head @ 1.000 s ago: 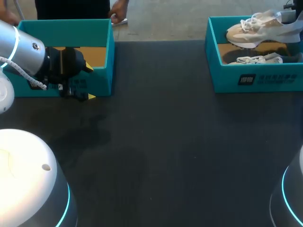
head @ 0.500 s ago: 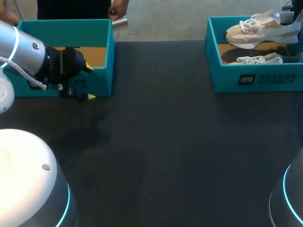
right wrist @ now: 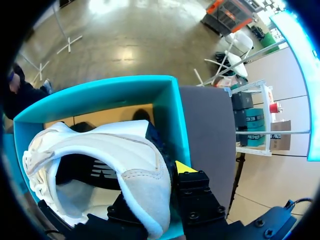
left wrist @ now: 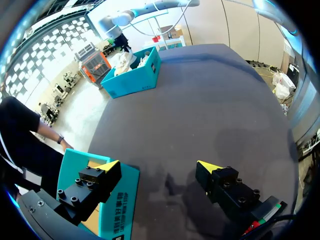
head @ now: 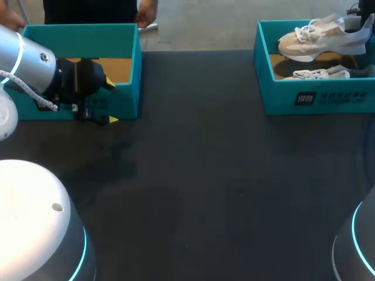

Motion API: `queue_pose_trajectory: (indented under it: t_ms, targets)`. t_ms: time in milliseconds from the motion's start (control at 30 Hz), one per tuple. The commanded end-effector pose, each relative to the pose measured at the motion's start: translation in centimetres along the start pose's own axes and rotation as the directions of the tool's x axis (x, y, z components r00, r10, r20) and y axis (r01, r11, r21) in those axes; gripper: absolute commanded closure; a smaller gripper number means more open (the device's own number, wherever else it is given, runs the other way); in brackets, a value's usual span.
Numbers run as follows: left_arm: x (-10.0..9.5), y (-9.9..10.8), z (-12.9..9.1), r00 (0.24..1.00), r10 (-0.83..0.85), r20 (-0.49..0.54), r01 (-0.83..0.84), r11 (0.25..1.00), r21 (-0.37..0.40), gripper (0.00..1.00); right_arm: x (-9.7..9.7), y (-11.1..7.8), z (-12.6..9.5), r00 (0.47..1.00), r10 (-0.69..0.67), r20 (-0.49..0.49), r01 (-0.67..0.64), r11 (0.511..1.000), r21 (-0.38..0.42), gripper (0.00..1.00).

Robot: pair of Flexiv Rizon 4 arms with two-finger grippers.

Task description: Take the shoe out of the shoebox, open the shoe tongue, remove and reinsert the insole, then place the shoe into the shoebox

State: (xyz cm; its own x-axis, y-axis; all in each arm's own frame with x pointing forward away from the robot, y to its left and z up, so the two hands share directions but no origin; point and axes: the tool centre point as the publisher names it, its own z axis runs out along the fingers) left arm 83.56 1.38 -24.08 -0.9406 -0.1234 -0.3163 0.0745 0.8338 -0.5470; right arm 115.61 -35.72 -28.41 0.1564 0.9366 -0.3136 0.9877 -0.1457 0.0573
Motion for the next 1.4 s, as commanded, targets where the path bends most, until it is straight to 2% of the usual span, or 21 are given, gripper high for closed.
queue_pose_trajectory:
  t_ms: [33, 700, 1400]
  targets:
    - [0.0, 0.0, 0.0, 1.000, 0.001, 0.000, -0.001, 1.000, -0.004, 0.00, 0.3, 1.0, 0.6, 1.000, -0.005, -0.002, 0.005, 1.000, 0.012, 1.00]
    - [0.0, 0.0, 0.0, 1.000, 0.001, 0.000, -0.001, 1.000, -0.004, 0.00, 1.1, 1.6, 2.6, 1.000, -0.018, -0.018, 0.019, 1.000, 0.020, 1.00]
    - [0.0, 0.0, 0.0, 1.000, 0.001, 0.000, -0.001, 1.000, -0.004, 0.00, 2.5, 2.0, 5.6, 1.000, -0.002, -0.009, 0.002, 1.000, 0.015, 1.00]
